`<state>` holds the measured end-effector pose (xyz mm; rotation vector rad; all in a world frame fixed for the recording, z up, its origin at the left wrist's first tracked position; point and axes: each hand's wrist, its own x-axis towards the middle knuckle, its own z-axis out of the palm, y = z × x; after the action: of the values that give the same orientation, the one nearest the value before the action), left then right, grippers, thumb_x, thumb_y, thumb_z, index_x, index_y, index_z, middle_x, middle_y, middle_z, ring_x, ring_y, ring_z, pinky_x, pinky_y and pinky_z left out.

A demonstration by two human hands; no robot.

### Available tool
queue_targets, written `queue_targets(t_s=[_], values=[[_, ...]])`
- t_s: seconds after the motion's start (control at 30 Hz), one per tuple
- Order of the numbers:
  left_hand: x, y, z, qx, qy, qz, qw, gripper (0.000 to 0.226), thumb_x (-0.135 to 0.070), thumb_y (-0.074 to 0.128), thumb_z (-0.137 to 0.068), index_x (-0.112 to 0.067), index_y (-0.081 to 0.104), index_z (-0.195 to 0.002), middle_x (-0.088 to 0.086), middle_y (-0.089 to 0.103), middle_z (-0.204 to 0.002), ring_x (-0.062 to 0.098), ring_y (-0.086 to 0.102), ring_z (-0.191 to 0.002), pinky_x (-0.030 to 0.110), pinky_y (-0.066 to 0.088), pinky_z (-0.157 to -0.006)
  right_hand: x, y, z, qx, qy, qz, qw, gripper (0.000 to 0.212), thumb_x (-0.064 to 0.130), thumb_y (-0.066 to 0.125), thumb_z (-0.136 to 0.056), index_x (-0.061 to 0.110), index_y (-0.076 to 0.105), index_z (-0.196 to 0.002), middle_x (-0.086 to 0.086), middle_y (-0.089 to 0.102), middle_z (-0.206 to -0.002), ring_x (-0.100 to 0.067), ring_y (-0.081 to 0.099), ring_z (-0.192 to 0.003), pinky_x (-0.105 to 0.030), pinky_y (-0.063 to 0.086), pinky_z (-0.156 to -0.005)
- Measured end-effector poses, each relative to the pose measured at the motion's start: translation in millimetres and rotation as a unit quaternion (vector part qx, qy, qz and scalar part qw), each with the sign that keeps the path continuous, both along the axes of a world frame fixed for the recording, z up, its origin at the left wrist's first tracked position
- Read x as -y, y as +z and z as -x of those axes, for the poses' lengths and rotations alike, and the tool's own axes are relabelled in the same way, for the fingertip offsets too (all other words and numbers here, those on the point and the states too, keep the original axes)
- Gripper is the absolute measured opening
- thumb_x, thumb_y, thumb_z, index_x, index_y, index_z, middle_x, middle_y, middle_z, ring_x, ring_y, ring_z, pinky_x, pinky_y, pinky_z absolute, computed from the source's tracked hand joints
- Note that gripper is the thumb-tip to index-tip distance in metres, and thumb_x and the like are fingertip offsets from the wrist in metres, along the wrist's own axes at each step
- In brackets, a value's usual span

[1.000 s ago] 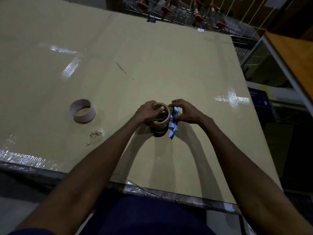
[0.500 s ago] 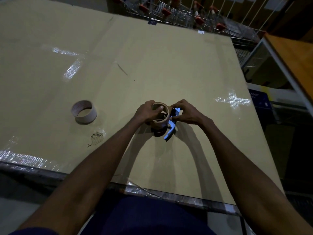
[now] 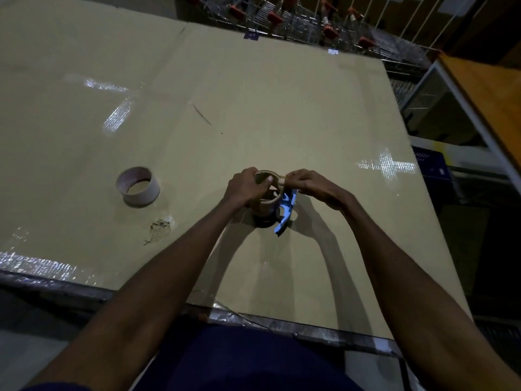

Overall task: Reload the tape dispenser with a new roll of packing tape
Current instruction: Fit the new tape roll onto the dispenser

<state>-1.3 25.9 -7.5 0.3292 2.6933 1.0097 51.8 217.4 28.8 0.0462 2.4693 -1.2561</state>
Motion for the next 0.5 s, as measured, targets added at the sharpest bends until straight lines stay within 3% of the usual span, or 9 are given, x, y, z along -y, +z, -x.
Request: queue_targets(t_s=[0.1,0.17,0.27,0.4,0.5], values=[[-1,1,-2,-0.004,0.011,-0.016,1.000,0.037,-0.050,0.059,-0.093,-0.014,0.066,-0.102,0.006,0.070,-0.100,0.026,0.064,-0.088,0.033,0.052,-0.076,1,-7,1,-0.013,-0.032,-0.017,0.999,0.044,0.048,0.069,-0.086,0.007,0.076,-0.099,-0.009,0.065,-0.117,-0.022,0.060,-0.105,-0.036,0.043,-0.092],[-1,0,-3,-0.002,0.025,-0.031,0.999,0.043,-0.054,0.061,-0.089,-0.012,0.068,-0.095,0.005,0.071,-0.093,0.025,0.065,-0.082,0.033,0.055,-0.073,1,-10,1,-0.020,-0.042,-0.027,0.999,0.028,0.036,0.073,-0.086,0.010,0.078,-0.097,-0.004,0.057,-0.128,-0.019,0.054,-0.116,-0.038,0.042,-0.098],[1,-2,-3,0.012,0.043,-0.051,0.998,0.053,-0.060,0.060,-0.087,-0.008,0.072,-0.089,0.009,0.072,-0.083,0.027,0.069,-0.076,0.043,0.060,-0.071,0,-14,0,-0.040,-0.057,-0.035,0.997,0.017,0.023,0.074,-0.084,0.009,0.077,-0.093,-0.006,0.057,-0.127,-0.021,0.054,-0.117,-0.044,0.043,-0.104],[6,-8,-3,0.021,0.044,-0.048,0.998,0.056,-0.061,0.057,-0.090,-0.007,0.073,-0.084,0.011,0.072,-0.078,0.028,0.069,-0.073,0.039,0.055,-0.064,-1,-18,3,-0.056,-0.054,-0.034,0.996,0.031,0.040,0.079,-0.073,0.016,0.071,-0.092,-0.004,0.065,-0.110,-0.022,0.059,-0.108,-0.046,0.048,-0.099],[8,-16,-7,0.027,0.043,-0.014,0.999,0.055,-0.061,0.055,-0.092,-0.010,0.071,-0.078,0.009,0.071,-0.075,0.031,0.069,-0.075,0.034,0.045,-0.060,3,-21,6,-0.057,-0.031,-0.079,0.995,0.042,0.034,0.082,-0.076,0.021,0.064,-0.112,-0.004,0.058,-0.121,-0.021,0.056,-0.112,-0.039,0.048,-0.099]])
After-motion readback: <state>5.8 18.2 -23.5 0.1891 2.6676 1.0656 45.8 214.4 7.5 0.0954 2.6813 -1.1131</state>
